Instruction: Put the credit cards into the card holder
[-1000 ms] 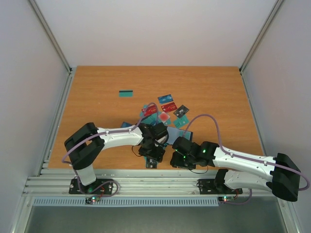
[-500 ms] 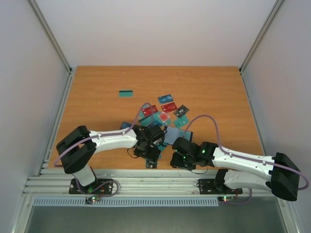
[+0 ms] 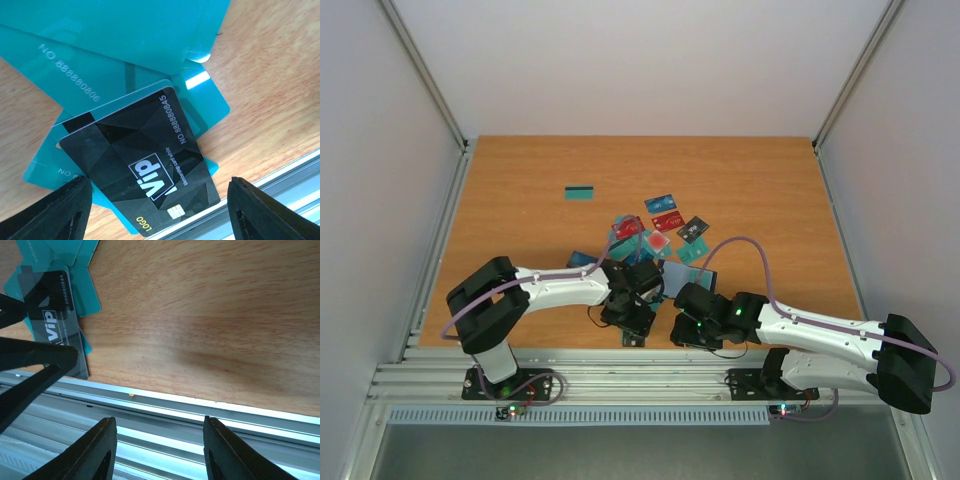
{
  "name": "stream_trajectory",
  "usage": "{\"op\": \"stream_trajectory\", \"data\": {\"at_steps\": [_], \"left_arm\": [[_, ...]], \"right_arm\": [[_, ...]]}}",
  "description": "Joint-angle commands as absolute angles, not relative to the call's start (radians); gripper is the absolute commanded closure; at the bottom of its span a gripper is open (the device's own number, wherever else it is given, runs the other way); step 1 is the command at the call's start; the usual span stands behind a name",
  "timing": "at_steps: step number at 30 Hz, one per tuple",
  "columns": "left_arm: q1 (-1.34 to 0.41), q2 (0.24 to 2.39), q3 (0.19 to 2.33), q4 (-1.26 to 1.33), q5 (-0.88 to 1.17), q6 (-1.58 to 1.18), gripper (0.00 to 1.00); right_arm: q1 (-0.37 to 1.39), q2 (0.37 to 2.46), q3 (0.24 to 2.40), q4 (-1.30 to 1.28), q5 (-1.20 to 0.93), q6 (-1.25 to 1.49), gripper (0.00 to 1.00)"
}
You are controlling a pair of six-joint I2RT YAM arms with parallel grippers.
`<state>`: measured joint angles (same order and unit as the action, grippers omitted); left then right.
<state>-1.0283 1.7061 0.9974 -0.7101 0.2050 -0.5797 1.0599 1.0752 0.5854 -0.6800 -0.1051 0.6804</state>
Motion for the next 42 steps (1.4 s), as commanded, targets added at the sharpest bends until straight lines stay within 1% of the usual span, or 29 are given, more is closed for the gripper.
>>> {"op": "stream_trajectory", "data": {"at_steps": [1, 10, 21, 25, 30, 42], "left_arm": [[-1.071, 1.762, 1.039, -0.675, 0.227, -0.578, 0.25], [-1.158, 1.839, 1.163, -0.745, 0.171, -0.568, 0.25], [-1.194, 1.93, 1.282, -0.766, 0.187, -0.517, 0.25], [-1.195, 1.898, 1.32, -0.804, 0.145, -0.499, 0.24], [-1.176, 1.829, 1.315, -0.816, 0.097, -0.505, 0.22], [-1.155, 1.917, 1.325, -0.787, 0.118, -0.496, 0.23]], "right_arm": [[1.055, 1.075, 0.588, -0.672, -0.093, 0.701, 0.51], [1.055, 1.06, 0.581, -0.714, -0.067, 0.724, 0.51], [1.022, 0.906, 0.525, -0.815, -0.026, 0.778, 0.49], [0.991, 0.848, 0.518, -0.86, -0.028, 0.783, 0.49], [0.954, 0.788, 0.514, -0.898, -0.031, 0.777, 0.48], [0.851, 0.759, 0.532, -0.975, -0.071, 0.702, 0.48]]}}
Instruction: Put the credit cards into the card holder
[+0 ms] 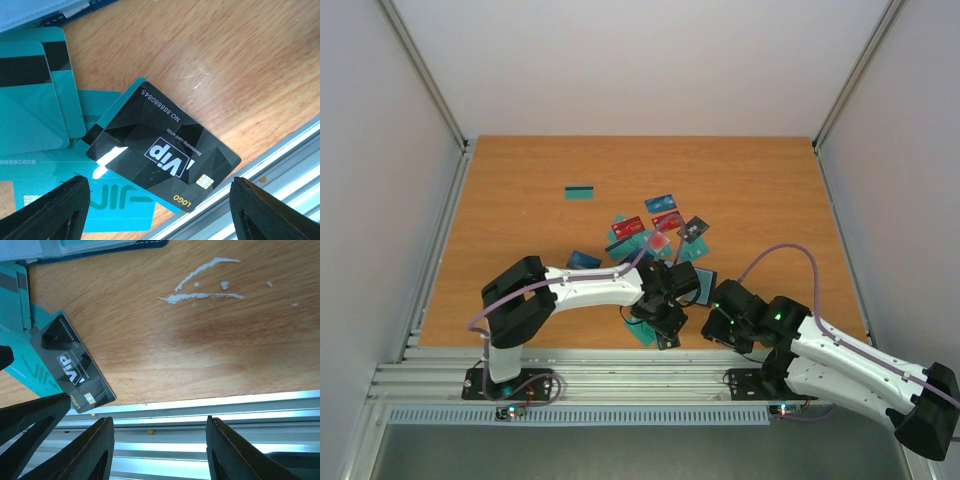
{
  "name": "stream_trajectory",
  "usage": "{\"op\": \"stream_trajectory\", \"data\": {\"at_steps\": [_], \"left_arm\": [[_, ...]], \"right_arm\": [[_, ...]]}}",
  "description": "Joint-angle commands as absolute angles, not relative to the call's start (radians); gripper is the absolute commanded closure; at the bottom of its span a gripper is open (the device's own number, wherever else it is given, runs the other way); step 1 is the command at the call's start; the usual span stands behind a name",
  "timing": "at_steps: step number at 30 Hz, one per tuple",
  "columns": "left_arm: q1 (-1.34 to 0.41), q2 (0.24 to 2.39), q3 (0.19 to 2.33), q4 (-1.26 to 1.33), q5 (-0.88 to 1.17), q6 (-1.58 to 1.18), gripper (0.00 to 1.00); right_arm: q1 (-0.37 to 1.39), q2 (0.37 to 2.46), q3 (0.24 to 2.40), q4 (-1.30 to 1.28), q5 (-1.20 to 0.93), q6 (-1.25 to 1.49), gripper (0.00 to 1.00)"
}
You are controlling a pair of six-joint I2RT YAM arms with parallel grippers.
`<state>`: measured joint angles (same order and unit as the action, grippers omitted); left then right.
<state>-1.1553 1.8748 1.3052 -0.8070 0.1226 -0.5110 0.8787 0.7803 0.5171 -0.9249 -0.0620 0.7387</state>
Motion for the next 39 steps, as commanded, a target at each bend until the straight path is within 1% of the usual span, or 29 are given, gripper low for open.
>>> {"op": "stream_trajectory", "data": {"at_steps": [1, 11, 19, 27, 39], "left_arm": [[-1.153, 1.928, 1.332, -0.785, 0.12, -0.493, 0.23], [-1.155, 2.013, 1.411, -0.776, 0.174, -0.502, 0.23], [-1.158, 2.027, 1.467, -0.817, 0.171, -0.497, 0.23], [-1.133, 1.925, 1.421, -0.85, 0.104, -0.523, 0.23], [-1.102, 1.947, 1.375, -0.812, 0.153, -0.562, 0.23]], "right_arm": [[0.841, 0.756, 0.532, -0.981, -0.076, 0.695, 0.48], [0.777, 0.731, 0.524, -1.023, -0.11, 0.636, 0.48], [0.747, 0.719, 0.503, -1.009, -0.138, 0.622, 0.47], [0.728, 0.71, 0.492, -0.995, -0.155, 0.615, 0.47], [0.722, 0.727, 0.511, -1.013, -0.161, 0.596, 0.47]]}}
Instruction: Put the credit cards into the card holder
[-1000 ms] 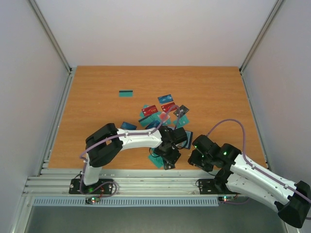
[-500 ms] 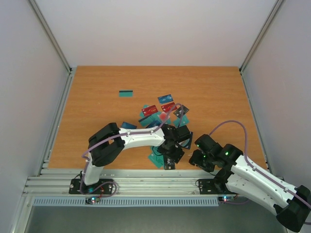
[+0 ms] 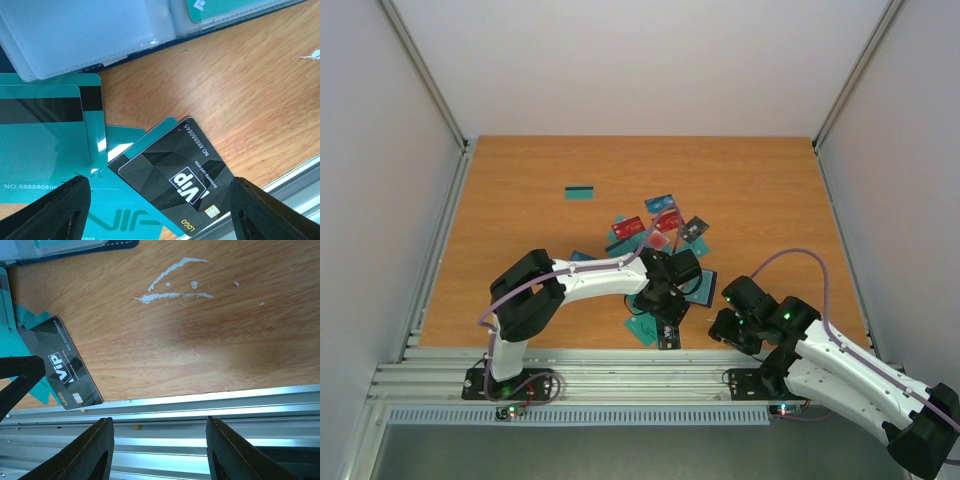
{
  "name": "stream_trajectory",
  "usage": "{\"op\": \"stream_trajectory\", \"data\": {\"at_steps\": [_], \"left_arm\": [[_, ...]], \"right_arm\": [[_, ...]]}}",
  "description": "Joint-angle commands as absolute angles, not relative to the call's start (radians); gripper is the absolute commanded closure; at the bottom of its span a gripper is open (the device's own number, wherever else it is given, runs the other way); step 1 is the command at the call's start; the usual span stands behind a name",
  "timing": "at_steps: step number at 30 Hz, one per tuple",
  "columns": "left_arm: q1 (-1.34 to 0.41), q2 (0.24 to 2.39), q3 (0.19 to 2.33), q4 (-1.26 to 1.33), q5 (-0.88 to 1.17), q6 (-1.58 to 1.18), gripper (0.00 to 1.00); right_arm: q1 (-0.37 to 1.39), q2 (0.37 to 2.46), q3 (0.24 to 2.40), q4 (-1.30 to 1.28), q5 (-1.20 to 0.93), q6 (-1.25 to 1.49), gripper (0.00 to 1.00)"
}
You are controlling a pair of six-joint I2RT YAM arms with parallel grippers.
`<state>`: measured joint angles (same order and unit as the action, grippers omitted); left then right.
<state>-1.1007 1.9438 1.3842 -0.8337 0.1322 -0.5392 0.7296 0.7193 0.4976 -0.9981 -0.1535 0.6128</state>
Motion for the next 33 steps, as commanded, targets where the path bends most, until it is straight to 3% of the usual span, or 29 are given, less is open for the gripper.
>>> {"op": "stream_trajectory", "data": {"at_steps": [1, 33], "left_arm": [[-1.101, 1.954, 1.377, -0.811, 0.158, -0.563, 0.23], [-1.156, 2.022, 1.395, -0.777, 0.206, -0.573, 0.24]], "right_arm": [[0.721, 0.729, 0.512, -1.011, -0.162, 0.593, 0.47], [0.713, 0.746, 0.483, -0.974, -0.189, 0.583, 0.48]]}}
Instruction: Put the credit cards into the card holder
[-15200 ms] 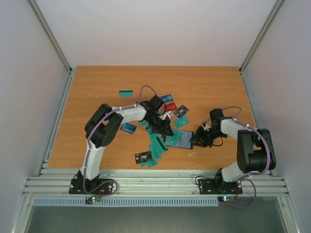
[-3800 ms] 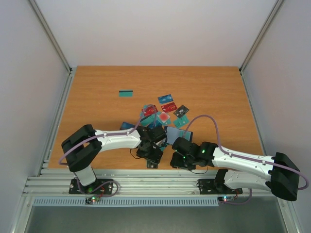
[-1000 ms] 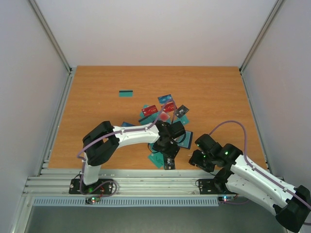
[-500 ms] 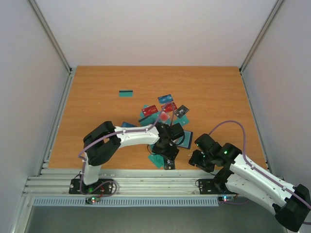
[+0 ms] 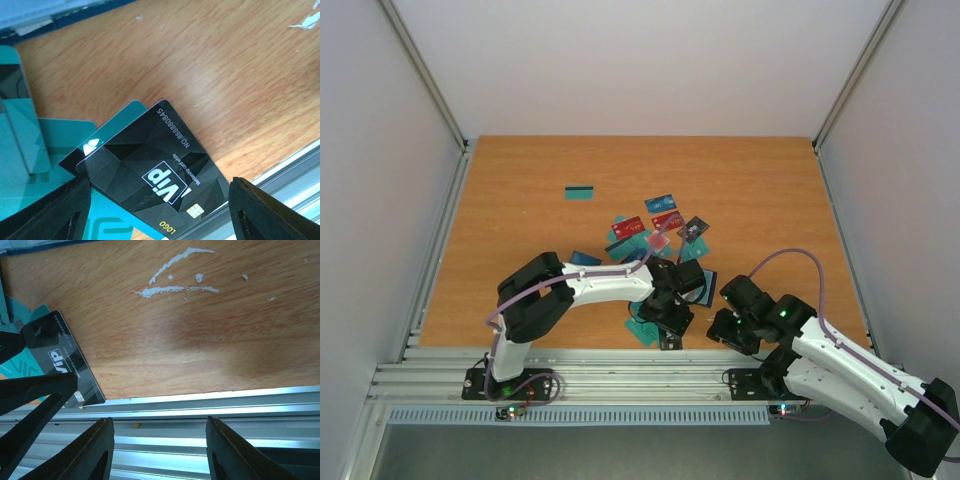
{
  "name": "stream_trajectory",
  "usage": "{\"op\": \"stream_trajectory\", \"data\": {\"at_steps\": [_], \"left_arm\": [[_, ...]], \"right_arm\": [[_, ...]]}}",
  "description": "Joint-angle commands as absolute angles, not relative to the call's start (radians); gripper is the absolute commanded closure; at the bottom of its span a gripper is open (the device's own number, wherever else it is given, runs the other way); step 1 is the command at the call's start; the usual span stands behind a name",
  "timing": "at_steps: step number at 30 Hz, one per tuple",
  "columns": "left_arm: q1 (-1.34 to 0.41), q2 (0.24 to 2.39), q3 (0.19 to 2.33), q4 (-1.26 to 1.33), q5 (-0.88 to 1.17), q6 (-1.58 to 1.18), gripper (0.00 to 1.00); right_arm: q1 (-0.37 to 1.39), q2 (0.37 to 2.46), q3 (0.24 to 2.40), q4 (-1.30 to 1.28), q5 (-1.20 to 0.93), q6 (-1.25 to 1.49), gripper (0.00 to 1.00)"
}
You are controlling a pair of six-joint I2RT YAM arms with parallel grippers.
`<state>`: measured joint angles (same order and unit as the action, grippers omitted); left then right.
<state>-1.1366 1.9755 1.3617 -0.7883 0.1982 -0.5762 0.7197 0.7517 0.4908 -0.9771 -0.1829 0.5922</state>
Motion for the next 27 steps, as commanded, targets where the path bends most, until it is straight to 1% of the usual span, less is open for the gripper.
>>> {"op": "stream_trajectory", "data": {"at_steps": [1, 20, 27], "left_arm": [[-1.16, 2.025, 1.405, -0.776, 0.207, -0.568, 0.24], [-1.19, 2.107, 1.529, -0.763, 0.26, -0.497, 0.24], [-1.194, 2.116, 1.532, -0.739, 0.311, -0.486, 0.24]], "right_arm": [[0.713, 0.744, 0.482, -0.975, -0.189, 0.585, 0.48], [0.68, 0.666, 0.471, -1.044, -0.188, 0.585, 0.48], [0.66, 0.653, 0.457, -1.038, -0.21, 0.585, 0.48]]}}
